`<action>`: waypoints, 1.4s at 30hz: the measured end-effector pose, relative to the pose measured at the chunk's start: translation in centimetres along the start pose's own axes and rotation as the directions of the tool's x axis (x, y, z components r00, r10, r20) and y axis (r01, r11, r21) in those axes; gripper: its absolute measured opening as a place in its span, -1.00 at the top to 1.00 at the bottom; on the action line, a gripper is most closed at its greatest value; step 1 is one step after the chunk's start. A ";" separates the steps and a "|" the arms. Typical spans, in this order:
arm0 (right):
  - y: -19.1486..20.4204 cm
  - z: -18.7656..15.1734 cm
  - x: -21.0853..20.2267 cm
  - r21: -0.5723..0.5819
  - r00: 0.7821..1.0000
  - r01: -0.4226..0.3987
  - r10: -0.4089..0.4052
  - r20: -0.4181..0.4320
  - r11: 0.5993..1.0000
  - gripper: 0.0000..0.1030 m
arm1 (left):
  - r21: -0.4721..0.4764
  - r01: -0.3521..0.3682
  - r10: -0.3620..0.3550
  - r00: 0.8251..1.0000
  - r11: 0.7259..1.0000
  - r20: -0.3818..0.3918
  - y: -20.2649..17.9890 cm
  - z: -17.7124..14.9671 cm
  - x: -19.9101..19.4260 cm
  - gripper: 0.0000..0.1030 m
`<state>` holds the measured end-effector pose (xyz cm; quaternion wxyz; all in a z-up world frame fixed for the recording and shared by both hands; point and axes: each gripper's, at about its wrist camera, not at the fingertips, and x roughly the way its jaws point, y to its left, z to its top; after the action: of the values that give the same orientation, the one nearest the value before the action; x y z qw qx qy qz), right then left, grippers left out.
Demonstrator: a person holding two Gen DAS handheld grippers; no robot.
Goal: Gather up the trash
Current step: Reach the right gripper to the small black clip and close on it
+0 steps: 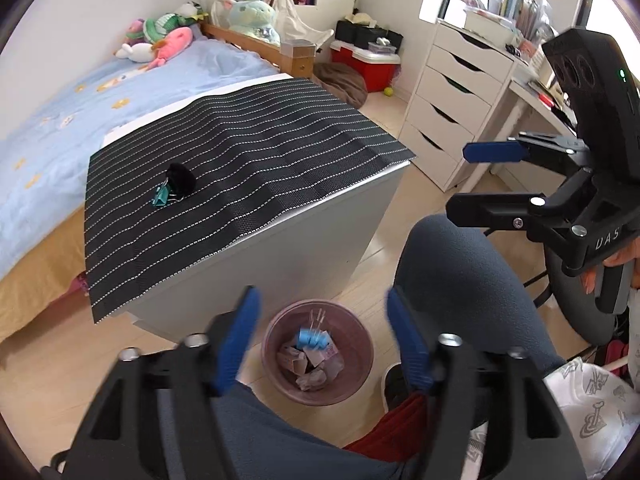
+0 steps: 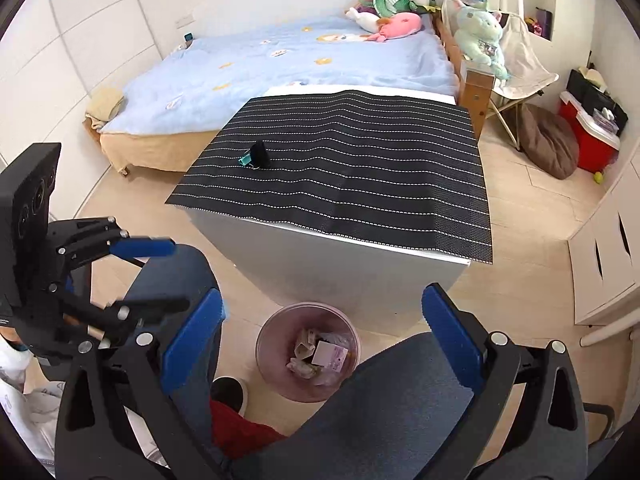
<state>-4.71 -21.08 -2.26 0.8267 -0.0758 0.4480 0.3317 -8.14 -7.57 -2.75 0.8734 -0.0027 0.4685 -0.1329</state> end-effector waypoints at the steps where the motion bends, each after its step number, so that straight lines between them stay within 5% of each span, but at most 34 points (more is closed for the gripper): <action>1: 0.0 0.0 0.0 0.002 1.000 0.000 0.000 0.000 1.000 -0.91 | -0.007 -0.012 0.012 1.000 1.000 0.004 0.1 0.0 0.0 -0.59; 6: 0.2 -0.2 0.4 0.002 1.000 -0.010 0.010 -0.007 1.000 -0.91 | -0.050 -0.073 0.075 0.997 0.996 0.031 0.9 -0.1 -0.1 -0.85; 23: 1.4 1.0 1.8 -0.070 0.999 -0.036 0.036 0.001 0.997 -0.91 | -0.139 -0.158 0.172 0.980 0.978 0.096 4.6 0.6 -1.9 -0.85; 42: 5.3 11.4 9.2 -0.266 0.994 -0.106 0.101 -0.033 0.958 -0.91 | -0.261 -0.214 0.253 0.959 0.941 0.128 10.3 0.8 -3.5 -0.85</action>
<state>3.42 -7.76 -1.94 0.7861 -0.1662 0.4106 0.4311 -6.99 3.07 -0.76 0.9106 -0.0649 0.4069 0.0313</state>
